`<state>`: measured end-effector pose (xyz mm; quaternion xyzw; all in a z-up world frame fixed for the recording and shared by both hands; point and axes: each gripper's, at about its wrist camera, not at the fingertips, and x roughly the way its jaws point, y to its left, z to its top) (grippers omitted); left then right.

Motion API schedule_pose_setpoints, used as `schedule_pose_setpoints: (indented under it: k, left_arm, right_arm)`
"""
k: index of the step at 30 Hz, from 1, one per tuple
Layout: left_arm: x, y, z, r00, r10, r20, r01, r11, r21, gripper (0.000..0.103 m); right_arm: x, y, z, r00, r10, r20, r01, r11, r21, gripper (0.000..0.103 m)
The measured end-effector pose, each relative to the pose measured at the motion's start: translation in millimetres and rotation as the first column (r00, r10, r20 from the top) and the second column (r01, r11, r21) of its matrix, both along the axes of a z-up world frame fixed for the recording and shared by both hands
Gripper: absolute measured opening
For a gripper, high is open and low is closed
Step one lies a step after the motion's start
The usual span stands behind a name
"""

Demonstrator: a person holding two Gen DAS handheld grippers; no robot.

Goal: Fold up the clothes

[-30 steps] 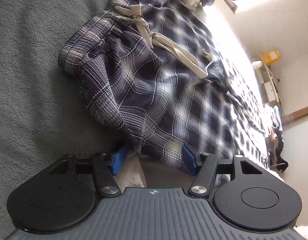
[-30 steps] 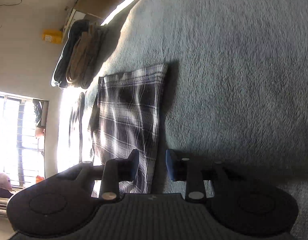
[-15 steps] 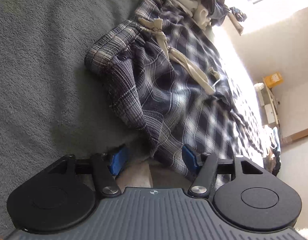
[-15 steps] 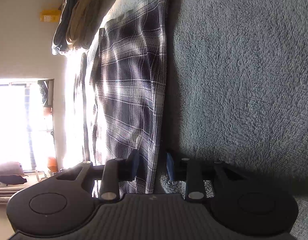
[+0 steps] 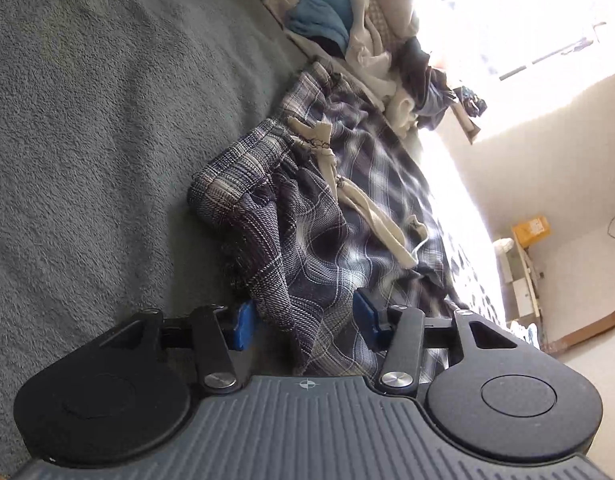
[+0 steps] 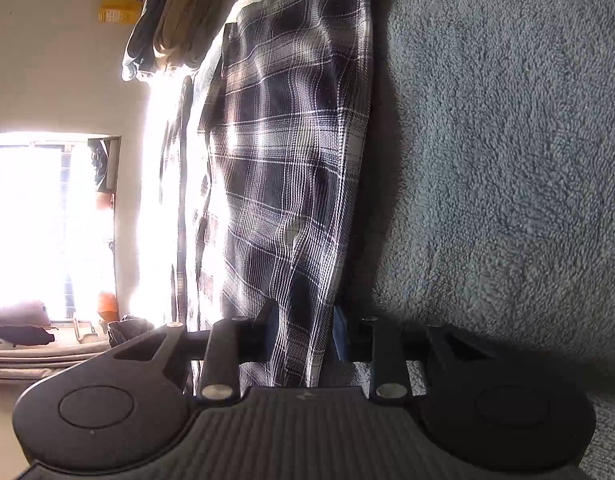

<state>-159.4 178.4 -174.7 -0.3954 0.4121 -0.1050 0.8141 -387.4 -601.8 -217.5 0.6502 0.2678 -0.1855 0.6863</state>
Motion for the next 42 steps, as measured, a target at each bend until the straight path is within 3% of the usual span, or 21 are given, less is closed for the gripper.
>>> schedule_pose_setpoints:
  k: [5,8,9,12,13,17,21,31,42]
  left_arm:
    - [5,-6,-11,0.998,-0.041,-0.056,0.039,0.999,-0.033,0.054]
    - [7,-12,-9,0.998,-0.054,-0.046,0.053,0.999,-0.013,0.052]
    - [8,-14,-8,0.998,-0.055,-0.037,0.055,0.998,0.000,0.049]
    - [9,-19,-4,0.999,-0.036,-0.025,0.038,0.998,0.059,0.022]
    - [8,-19,-3,0.999,-0.026,-0.019,0.028,0.997,0.067,0.009]
    - [4,-15,5,1.000,0.010,0.024,-0.011,0.998,0.069,0.004]
    - [8,-13,21,0.996,0.025,0.090,-0.030,0.998,0.054,0.003]
    - [38,-20,64,0.969,0.024,0.246,-0.040,0.997,0.060,0.002]
    - [91,-24,82,0.946,0.031,0.322,-0.049,0.998,0.049,0.002]
  right_arm:
    - [1,6,-4,1.000,-0.022,0.008,0.022,1.000,-0.006,0.028]
    - [4,12,-4,1.000,-0.012,0.016,0.012,0.999,-0.031,0.021]
    - [5,13,-4,1.000,-0.008,0.016,0.008,0.999,-0.042,0.018]
    - [9,18,-3,1.000,-0.002,0.008,0.002,0.997,-0.080,0.006]
    - [11,20,-2,1.000,0.000,0.005,0.000,0.996,-0.093,0.003]
    - [12,24,12,1.000,0.000,0.024,0.004,0.987,-0.160,0.002]
    - [22,22,36,0.998,0.005,0.066,0.010,0.974,-0.225,0.002]
    - [91,11,105,0.986,0.054,0.158,0.007,0.933,-0.360,0.002]
    - [197,5,158,0.987,0.089,0.135,-0.014,0.881,-0.474,0.002]
